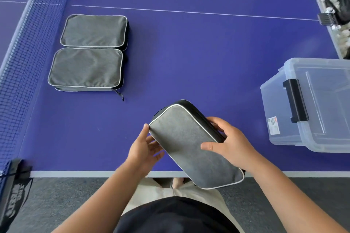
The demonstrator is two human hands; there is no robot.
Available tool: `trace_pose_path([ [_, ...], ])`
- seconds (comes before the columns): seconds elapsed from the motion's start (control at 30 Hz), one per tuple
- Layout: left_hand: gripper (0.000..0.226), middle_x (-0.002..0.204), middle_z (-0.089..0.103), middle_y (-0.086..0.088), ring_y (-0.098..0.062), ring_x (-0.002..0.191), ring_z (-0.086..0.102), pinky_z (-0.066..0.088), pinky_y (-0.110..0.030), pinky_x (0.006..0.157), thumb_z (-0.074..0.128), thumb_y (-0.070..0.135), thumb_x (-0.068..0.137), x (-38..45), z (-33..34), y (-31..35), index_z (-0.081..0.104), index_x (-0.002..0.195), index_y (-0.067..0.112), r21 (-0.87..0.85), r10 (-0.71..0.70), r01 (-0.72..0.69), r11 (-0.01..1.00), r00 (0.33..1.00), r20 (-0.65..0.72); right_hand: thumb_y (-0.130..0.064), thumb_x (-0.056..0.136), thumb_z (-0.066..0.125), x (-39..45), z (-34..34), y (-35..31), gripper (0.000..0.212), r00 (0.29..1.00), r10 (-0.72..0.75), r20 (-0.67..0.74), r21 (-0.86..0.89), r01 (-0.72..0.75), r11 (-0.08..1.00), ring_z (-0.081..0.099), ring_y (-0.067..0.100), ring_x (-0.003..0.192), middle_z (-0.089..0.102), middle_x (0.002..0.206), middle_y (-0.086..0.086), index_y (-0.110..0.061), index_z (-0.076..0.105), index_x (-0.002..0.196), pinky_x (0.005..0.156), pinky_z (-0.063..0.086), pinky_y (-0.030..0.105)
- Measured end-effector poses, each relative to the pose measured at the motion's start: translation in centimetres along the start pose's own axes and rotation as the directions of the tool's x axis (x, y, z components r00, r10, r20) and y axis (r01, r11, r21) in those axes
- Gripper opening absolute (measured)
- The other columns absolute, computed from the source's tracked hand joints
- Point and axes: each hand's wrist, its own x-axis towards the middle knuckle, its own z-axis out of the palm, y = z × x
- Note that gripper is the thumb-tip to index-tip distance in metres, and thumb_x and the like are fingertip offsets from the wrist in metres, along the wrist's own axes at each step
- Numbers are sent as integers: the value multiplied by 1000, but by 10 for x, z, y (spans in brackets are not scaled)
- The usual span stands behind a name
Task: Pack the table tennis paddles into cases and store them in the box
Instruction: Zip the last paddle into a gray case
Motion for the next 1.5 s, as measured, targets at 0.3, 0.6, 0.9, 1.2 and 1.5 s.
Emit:
trace_pose_path([
  [0.3,10,78,63,-11,-18,62,59,56,-27,58,61,4,92,-7,-40,44,67,94,-4,-19,55,-55,998,998,-6,-35,71,86,-11,3,-30,60,997,-30,72,-81,36,996,63,2,99,65,107,-24,-63,53,112,91,50,25],
  [0.6,16,91,65,-17,-24,83,59,60,-28,68,62,2,92,-8,-60,56,75,93,-8,123,122,-128,984,991,61,-33,72,85,-3,12,-50,61,992,-55,111,-137,70,988,66,11,96,67,107,-22,-63,53,115,95,52,35],
  [0.9,24,71,59,-9,-17,64,53,52,-27,60,56,5,96,-6,-66,59,73,81,-4,186,121,-125,975,992,35,-32,72,85,0,14,-59,60,991,-50,126,-152,69,986,66,12,92,66,101,-27,-65,53,111,92,52,30],
  [1.2,21,85,69,-10,-15,69,60,55,-22,59,53,5,98,-8,-71,60,71,101,-4,-21,97,-95,995,979,179,-27,72,86,0,13,-63,59,993,-59,98,-127,71,989,65,2,96,67,104,-24,-62,56,109,95,52,34],
  [1.5,5,79,75,-11,-22,74,68,58,-34,79,73,2,84,-13,-72,51,74,89,4,343,475,-439,830,880,-22,-32,73,84,-1,21,-58,58,994,-71,84,-193,86,977,64,7,88,65,100,-26,-63,54,112,89,52,29],
])
